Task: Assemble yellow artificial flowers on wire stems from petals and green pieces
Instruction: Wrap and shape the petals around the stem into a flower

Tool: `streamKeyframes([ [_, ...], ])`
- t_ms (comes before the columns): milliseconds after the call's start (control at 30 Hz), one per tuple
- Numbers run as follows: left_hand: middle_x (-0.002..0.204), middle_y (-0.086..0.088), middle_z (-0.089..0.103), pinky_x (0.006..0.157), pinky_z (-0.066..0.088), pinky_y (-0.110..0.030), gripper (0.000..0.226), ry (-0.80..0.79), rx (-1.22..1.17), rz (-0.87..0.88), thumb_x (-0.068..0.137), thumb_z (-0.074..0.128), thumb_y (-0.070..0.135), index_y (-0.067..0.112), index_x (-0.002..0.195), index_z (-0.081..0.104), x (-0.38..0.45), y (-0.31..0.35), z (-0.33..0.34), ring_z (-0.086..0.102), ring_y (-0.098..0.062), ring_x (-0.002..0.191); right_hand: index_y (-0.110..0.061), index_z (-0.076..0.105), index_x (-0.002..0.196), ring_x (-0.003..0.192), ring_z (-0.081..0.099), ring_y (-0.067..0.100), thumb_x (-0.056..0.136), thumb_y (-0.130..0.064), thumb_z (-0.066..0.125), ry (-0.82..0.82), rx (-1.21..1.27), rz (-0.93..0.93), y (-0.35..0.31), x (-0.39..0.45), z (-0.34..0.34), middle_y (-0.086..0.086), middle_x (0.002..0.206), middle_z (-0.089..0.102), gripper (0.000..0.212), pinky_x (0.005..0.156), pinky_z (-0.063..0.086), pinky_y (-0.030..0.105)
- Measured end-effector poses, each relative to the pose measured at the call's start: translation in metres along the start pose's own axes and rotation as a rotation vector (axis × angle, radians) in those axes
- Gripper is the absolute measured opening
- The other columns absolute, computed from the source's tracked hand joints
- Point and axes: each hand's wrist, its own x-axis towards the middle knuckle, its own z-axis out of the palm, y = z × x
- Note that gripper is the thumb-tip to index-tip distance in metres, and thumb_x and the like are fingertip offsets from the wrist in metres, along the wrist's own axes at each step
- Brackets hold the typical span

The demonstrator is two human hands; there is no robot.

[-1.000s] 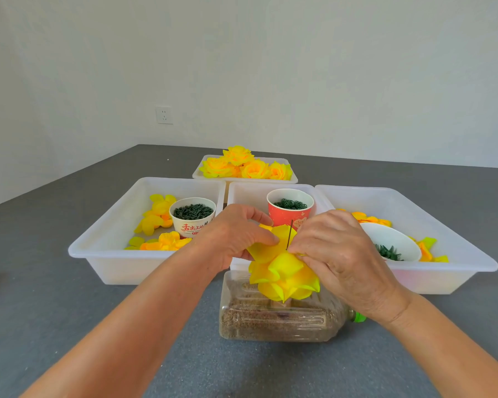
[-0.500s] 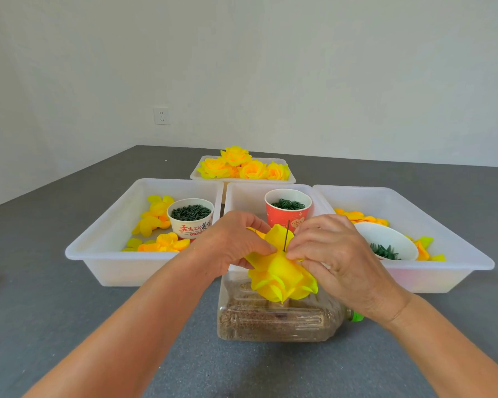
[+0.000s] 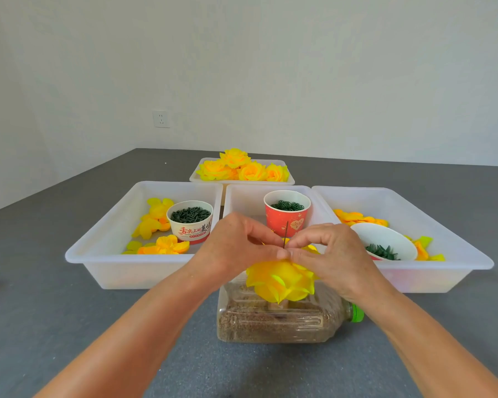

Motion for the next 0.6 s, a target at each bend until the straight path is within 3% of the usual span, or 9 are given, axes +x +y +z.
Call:
streamKeyframes([
  [167,0.074,0.005,0.068,0.069,0.05,-0.025,0.006,0.044,0.136,0.077,0.069,0.081,0.017,0.019,0.073,0.076,0.001,-0.007,0.006,0.061,-0.008,0.071,-0.027,0.072,0.069,0.087,0.061,0.006,0.073,-0.019,0.078,-0.03,0.017,0.019,0.004,-0.003,0.003,-0.008,0.08,0.07,0.011,0.077,0.046,0.02],
  [333,0.083,-0.001,0.068,0.075,0.049,-0.029,0.011,0.052,0.261,0.196,0.07,0.081,0.018,0.009,0.073,0.075,0.001,-0.014,0.008,0.062,-0.011,0.078,-0.029,0.068,0.066,0.096,0.052,0.005,0.075,-0.016,0.076,-0.019,-0.071,-0.096,0.011,-0.006,0.008,-0.008,0.083,0.067,0.017,0.083,0.039,0.017],
  [500,0.081,0.0,0.066,0.068,0.044,-0.013,0.01,0.034,0.245,0.294,0.072,0.078,0.012,0.004,0.071,0.073,0.002,-0.022,0.01,0.059,-0.005,0.074,-0.017,0.073,0.071,0.097,0.053,0.009,0.077,-0.012,0.074,-0.014,-0.005,-0.132,0.02,-0.008,0.012,-0.005,0.081,0.068,0.008,0.085,0.04,0.02],
  [600,0.082,0.0,0.066,0.069,0.046,-0.013,0.007,0.019,0.209,0.283,0.073,0.076,0.009,0.003,0.074,0.074,0.001,-0.025,0.01,0.059,-0.005,0.074,-0.024,0.071,0.071,0.097,0.053,0.005,0.078,-0.016,0.074,-0.015,0.064,-0.072,0.022,-0.011,0.014,-0.003,0.086,0.068,0.011,0.087,0.042,0.022],
])
